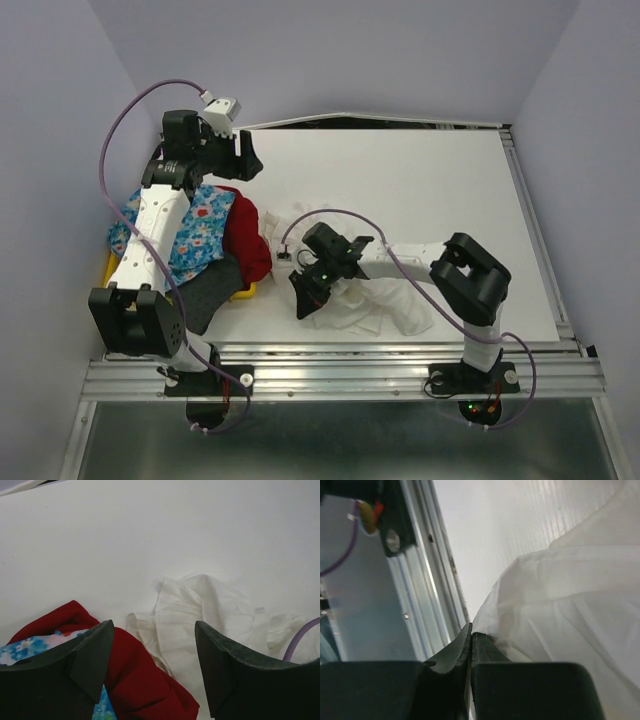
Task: Fold and stack the skirts
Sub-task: Flatten the skirt out
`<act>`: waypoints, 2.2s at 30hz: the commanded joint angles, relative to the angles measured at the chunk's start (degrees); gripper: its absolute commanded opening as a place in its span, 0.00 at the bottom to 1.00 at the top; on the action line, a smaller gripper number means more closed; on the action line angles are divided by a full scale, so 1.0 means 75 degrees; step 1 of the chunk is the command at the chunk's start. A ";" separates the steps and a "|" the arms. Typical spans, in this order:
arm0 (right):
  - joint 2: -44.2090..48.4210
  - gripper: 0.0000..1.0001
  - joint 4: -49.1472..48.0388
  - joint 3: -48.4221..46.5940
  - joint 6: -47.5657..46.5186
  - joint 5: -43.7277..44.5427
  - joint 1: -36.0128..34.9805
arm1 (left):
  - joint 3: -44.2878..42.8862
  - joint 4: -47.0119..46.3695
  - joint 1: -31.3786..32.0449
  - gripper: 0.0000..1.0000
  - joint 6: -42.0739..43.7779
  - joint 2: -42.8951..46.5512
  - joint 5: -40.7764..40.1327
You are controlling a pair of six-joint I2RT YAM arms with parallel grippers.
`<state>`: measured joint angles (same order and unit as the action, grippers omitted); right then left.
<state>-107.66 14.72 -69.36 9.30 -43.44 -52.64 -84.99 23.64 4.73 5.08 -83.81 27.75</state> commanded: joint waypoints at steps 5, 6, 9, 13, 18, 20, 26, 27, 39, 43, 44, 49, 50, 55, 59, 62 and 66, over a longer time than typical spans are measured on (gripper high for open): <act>-0.0142 0.15 0.0275 -0.0093 -0.1684 0.1900 -0.0739 | -0.0198 0.0597 0.0036 0.75 0.0843 -0.0590 0.1022; -0.0014 0.19 0.0368 -0.0033 -0.1917 0.2006 -0.0808 | -0.0489 0.0935 0.0292 0.75 0.1078 -0.0846 0.0942; 0.0314 0.27 0.0954 -0.0010 -0.2340 0.2743 -0.0809 | -0.1099 0.1452 0.0972 0.75 0.1874 -0.1176 0.0195; 0.1940 0.75 0.1096 0.0399 -0.2961 0.3635 -0.0809 | -0.1674 0.1489 0.1794 0.74 0.1832 -0.1819 -0.0207; 0.3595 0.73 0.1751 0.0412 -0.3139 0.3684 -0.0050 | -0.2727 0.1489 0.1877 0.70 0.1397 -0.2768 -0.0149; 0.3970 0.68 0.1822 0.0751 -0.2882 0.3472 0.0992 | -0.3103 0.1594 0.2063 0.69 0.1361 -0.3015 -0.0172; 0.4908 0.61 0.1846 0.1618 -0.2097 0.2420 0.3804 | -0.4055 0.2285 0.3562 0.59 0.2191 -0.3626 -0.1550; 0.4932 0.60 0.1857 0.1724 -0.1979 0.2173 0.4202 | -0.3997 0.2297 0.3820 0.57 0.2275 -0.3638 -0.1787; 0.3621 0.55 0.1975 0.2346 -0.1357 -0.0348 0.6562 | -0.2708 0.2532 0.6165 0.50 0.2943 -0.3918 -0.4093; 0.2918 0.59 0.1998 0.2241 -0.1498 -0.0909 0.6562 | -0.2753 0.2438 0.6260 0.53 0.2944 -0.4317 -0.4671; 0.2754 0.59 0.1929 0.2229 -0.1475 -0.1085 0.6562 | -0.2835 0.2461 0.6260 0.54 0.2978 -0.4410 -0.4788; 0.1934 0.57 0.1635 0.2310 -0.1439 -0.1566 0.6562 | -0.3281 0.2719 0.6260 0.54 0.3259 -0.4879 -0.4883; 0.1863 0.56 0.1612 0.2346 -0.1451 -0.1695 0.6562 | -0.3304 0.2743 0.6271 0.54 0.3318 -0.4938 -0.4872; 0.1686 0.52 0.1670 0.2568 -0.1638 -0.2421 0.6562 | -0.3270 0.2848 0.6248 0.48 0.3611 -0.5290 -0.4695; 0.1674 0.42 0.2149 0.2662 -0.2397 -0.3089 0.6562 | -0.3304 0.2638 0.6131 0.28 0.3507 -0.5290 -0.4859; 0.1803 0.28 0.2804 0.2686 -0.3113 -0.3885 0.6562 | -0.4099 0.2602 0.5815 0.00 0.3074 -0.5267 -0.4953; 0.2200 0.08 0.3076 0.2522 -0.3442 -0.4144 0.6562 | -0.6145 0.2929 0.5195 0.00 0.2407 -0.5372 -0.4930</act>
<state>-95.15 33.95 -49.87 -10.76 -67.61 -3.25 -117.89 45.52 48.29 28.49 -126.48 -7.79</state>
